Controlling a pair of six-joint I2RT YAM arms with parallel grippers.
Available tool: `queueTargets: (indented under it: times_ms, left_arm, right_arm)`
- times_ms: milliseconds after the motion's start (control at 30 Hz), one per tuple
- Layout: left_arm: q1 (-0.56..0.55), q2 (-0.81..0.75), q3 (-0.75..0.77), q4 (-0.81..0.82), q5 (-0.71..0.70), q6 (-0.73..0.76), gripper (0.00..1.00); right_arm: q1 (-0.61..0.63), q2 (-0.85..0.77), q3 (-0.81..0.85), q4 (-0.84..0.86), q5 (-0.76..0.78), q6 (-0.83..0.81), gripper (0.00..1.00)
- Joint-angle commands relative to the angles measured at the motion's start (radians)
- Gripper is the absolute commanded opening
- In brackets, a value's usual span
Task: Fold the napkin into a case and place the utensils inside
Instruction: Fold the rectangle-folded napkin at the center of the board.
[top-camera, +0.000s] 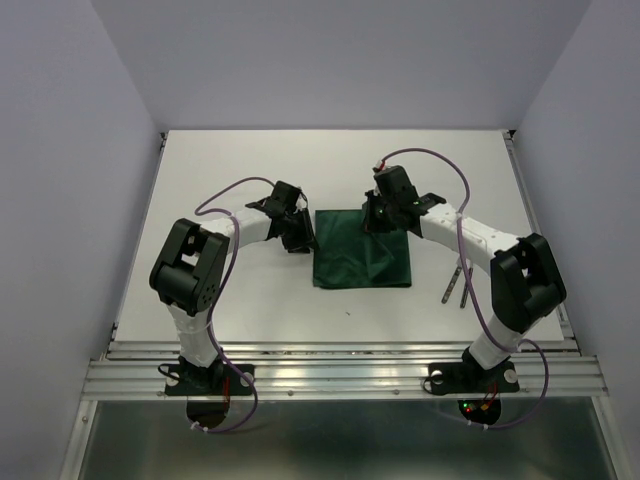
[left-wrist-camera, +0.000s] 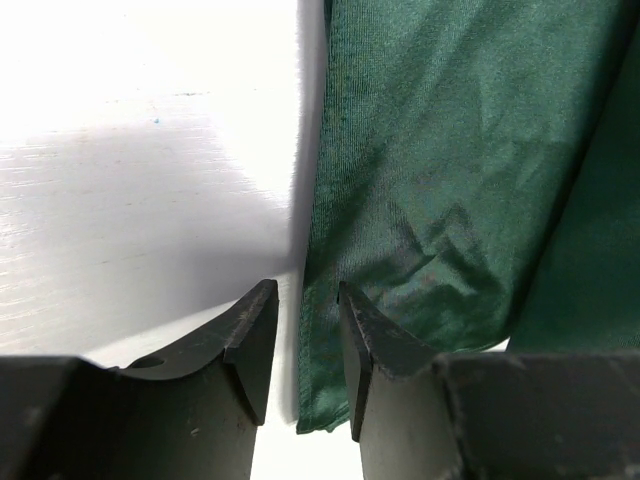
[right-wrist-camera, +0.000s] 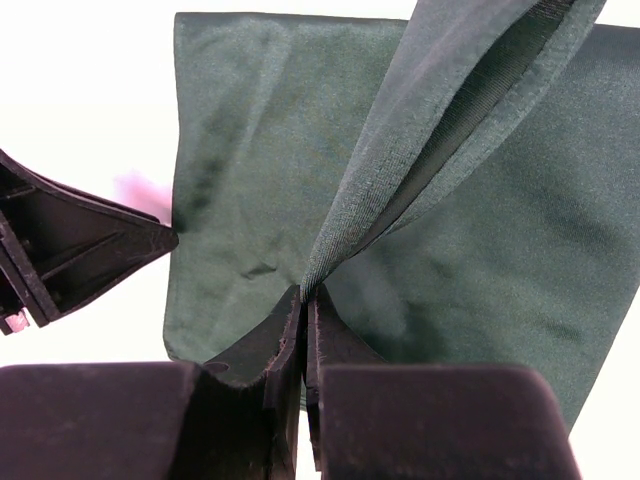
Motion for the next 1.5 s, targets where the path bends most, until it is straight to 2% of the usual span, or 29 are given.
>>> queueTargets:
  times_ms: [0,367,967,1467]
  left_arm:
    - [-0.005,-0.038,-0.007,-0.018,-0.015,0.02,0.42]
    - [-0.016,-0.007,-0.017,0.023,0.048,0.014,0.42]
    - [-0.022,-0.019,-0.028,0.006,-0.014,0.025,0.41]
    - [-0.031,0.002,-0.034,0.022,0.002,0.02,0.41]
  right_arm:
    - [0.018,0.002,0.051,0.044,-0.007,0.006,0.05]
    - [0.037,0.02,0.063,0.047,-0.01,0.011,0.05]
    - [0.055,0.042,0.078,0.051,-0.01,0.014,0.05]
    - [0.093,0.072,0.095,0.062,-0.016,0.023,0.05]
